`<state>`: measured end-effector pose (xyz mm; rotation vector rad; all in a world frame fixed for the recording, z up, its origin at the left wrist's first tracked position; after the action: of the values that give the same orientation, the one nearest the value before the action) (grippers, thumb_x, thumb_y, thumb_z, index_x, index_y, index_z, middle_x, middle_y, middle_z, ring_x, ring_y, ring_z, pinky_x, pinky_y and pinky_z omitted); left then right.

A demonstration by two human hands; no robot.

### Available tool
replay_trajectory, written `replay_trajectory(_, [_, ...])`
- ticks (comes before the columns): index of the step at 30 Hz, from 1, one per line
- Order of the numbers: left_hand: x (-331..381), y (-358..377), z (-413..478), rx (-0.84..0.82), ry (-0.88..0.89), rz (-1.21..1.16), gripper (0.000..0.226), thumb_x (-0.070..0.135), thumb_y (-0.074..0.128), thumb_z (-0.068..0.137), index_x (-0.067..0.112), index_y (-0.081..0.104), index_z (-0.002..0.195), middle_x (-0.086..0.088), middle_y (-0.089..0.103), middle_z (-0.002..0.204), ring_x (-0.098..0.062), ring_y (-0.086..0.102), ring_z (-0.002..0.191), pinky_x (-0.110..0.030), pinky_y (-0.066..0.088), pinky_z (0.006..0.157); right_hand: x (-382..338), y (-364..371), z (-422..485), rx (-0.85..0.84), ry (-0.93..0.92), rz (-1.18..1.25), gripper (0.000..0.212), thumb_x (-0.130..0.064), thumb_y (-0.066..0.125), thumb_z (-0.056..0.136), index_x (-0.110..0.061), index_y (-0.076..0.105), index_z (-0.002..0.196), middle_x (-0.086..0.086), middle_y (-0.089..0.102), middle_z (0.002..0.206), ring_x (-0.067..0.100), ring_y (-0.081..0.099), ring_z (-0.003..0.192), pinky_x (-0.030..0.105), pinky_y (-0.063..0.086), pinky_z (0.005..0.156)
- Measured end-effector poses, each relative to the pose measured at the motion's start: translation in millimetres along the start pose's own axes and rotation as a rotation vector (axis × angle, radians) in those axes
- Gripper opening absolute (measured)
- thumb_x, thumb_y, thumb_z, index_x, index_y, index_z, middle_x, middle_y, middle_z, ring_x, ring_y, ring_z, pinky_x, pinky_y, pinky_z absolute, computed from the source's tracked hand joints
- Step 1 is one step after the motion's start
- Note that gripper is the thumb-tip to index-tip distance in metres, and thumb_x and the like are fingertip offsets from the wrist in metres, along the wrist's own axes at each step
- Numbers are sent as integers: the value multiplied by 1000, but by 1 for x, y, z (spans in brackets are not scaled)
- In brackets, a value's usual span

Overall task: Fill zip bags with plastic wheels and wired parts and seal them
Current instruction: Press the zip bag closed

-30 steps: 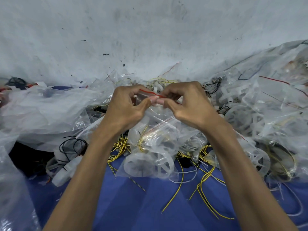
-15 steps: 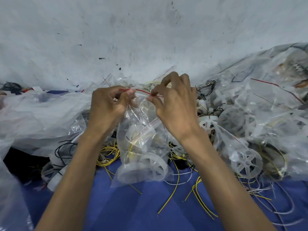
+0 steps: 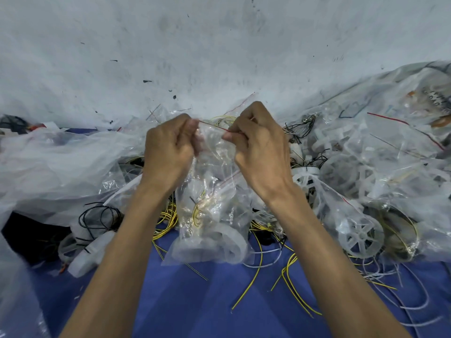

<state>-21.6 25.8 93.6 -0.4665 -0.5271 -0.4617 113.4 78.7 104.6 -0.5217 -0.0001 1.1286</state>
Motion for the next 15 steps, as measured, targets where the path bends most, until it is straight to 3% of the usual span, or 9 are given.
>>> replay_trajectory(3, [-5, -3, 0, 79, -40, -21, 38, 20, 43, 100, 20, 48, 63, 9, 54, 55, 6, 51, 50, -6, 33, 50, 6, 11, 1, -89, -2, 53, 17, -23, 63, 87, -7, 69, 88, 6, 55, 100, 16, 51, 91, 29, 45, 78])
replay_trajectory(7, [-5, -6, -3, 159, -16, 9, 34, 23, 44, 99, 18, 50, 66, 6, 53, 55, 0, 50, 50, -13, 35, 50, 17, 9, 1, -113, 93, 150, 24, -31, 62, 87, -9, 66, 77, -3, 65, 69, 7, 53, 55, 24, 42, 53])
replay_trajectory(9, [-11, -11, -1, 223, -66, -25, 34, 23, 42, 100, 18, 50, 66, 4, 51, 55, -1, 49, 50, -19, 39, 53, 22, 6, 0, -56, 157, 77, 34, -42, 58, 87, -9, 66, 92, 3, 69, 87, 16, 62, 76, 32, 50, 70])
replay_trajectory(10, [-16, -15, 0, 259, -117, -69, 35, 23, 41, 100, 19, 49, 66, 5, 52, 55, -4, 49, 50, -24, 42, 54, 24, 7, -3, -45, 194, -4, 46, -49, 54, 87, -10, 61, 108, 6, 64, 106, 19, 59, 95, 39, 48, 86])
replay_trajectory(12, [-22, -21, 3, 322, -202, -230, 37, 25, 40, 100, 21, 48, 64, 9, 52, 49, -6, 48, 44, -24, 42, 47, 21, 15, -10, -94, 275, -48, 82, -65, 49, 81, -11, 31, 141, 14, 34, 142, 26, 34, 130, 48, 29, 109])
replay_trajectory(14, [-19, -22, 5, 356, -228, -327, 39, 26, 40, 99, 22, 48, 61, 12, 50, 43, -2, 43, 38, -19, 36, 43, 6, 29, -21, -172, 263, 104, 106, -71, 55, 73, -21, -1, 149, 13, 2, 154, 29, 6, 142, 50, 17, 112])
replay_trajectory(15, [-16, -22, 5, 365, -226, -343, 39, 26, 40, 99, 22, 48, 61, 13, 50, 42, -1, 42, 37, -18, 35, 42, -2, 37, -29, -206, 245, 193, 112, -69, 61, 70, -27, -7, 148, 12, -6, 154, 30, 0, 143, 50, 18, 113])
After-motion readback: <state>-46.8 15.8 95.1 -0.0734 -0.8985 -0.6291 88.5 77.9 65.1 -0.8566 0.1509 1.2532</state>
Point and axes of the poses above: each hand's wrist, its own z-axis towards the middle knuckle, its own y-axis out of the palm, x = y × z, the point moved 7 cm from there along z, towards the middle knuckle
